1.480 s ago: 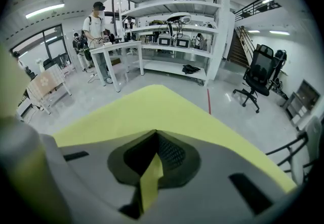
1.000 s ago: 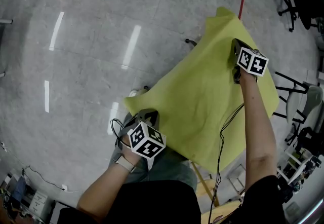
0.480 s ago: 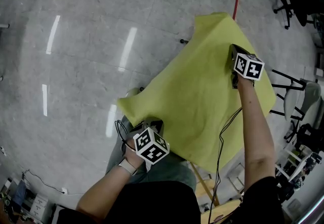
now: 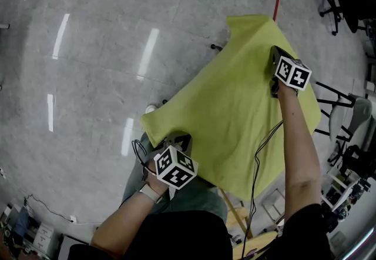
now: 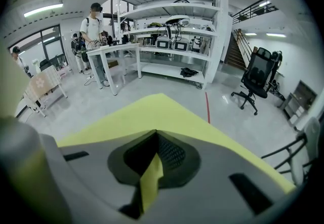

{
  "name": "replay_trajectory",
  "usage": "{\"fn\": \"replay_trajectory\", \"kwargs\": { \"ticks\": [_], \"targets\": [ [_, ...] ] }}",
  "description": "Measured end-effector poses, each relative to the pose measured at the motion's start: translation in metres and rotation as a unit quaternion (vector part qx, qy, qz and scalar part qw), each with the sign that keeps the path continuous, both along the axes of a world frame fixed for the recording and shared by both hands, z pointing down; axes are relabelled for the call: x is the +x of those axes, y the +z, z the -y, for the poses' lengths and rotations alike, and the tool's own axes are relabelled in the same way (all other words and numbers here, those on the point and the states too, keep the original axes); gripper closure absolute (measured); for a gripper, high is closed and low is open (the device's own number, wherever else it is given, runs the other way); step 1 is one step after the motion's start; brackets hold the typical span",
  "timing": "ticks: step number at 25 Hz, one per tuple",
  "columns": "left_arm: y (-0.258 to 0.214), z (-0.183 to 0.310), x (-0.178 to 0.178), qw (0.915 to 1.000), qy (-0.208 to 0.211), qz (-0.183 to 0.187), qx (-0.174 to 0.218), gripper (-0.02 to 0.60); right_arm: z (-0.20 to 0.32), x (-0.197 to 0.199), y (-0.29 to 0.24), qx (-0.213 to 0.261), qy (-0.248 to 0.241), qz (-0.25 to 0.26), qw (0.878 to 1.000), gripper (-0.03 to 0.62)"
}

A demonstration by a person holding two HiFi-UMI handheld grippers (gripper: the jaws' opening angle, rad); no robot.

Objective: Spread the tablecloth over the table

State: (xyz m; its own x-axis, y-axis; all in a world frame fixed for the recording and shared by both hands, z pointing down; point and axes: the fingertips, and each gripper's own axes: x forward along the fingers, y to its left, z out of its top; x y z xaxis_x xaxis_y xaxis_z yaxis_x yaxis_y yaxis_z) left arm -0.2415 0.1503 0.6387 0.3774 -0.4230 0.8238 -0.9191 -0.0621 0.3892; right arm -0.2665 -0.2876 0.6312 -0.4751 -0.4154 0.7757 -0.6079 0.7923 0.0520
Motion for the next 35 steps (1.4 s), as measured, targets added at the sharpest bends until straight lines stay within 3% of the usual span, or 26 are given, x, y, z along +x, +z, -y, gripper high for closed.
{"fn": "replay_trajectory", "kwargs": {
  "ticks": [10,19,30,35],
  "targets": [
    [0.0,0.002,-0.014,0.9999,-0.006,0.012,0.004,0.572,0.003,-0.01,-0.003,0.015,0.009,-0.005,1.0,0.582],
    [-0.019,0.014,-0.028,0.9982,0.018,0.039,0.042,0.572,-0.034,0.003,-0.048,0.014,0.007,0.06,0.998,0.582],
    [-0.068,0.073,0.011,0.991,0.039,0.056,0.115,0.572,-0.078,0.13,-0.113,0.017,0.072,0.13,0.989,0.583],
    [-0.103,0.106,0.039,0.9864,0.039,0.024,0.158,0.572,-0.104,0.218,-0.145,0.028,0.126,0.15,0.98,0.583]
  ]
}}
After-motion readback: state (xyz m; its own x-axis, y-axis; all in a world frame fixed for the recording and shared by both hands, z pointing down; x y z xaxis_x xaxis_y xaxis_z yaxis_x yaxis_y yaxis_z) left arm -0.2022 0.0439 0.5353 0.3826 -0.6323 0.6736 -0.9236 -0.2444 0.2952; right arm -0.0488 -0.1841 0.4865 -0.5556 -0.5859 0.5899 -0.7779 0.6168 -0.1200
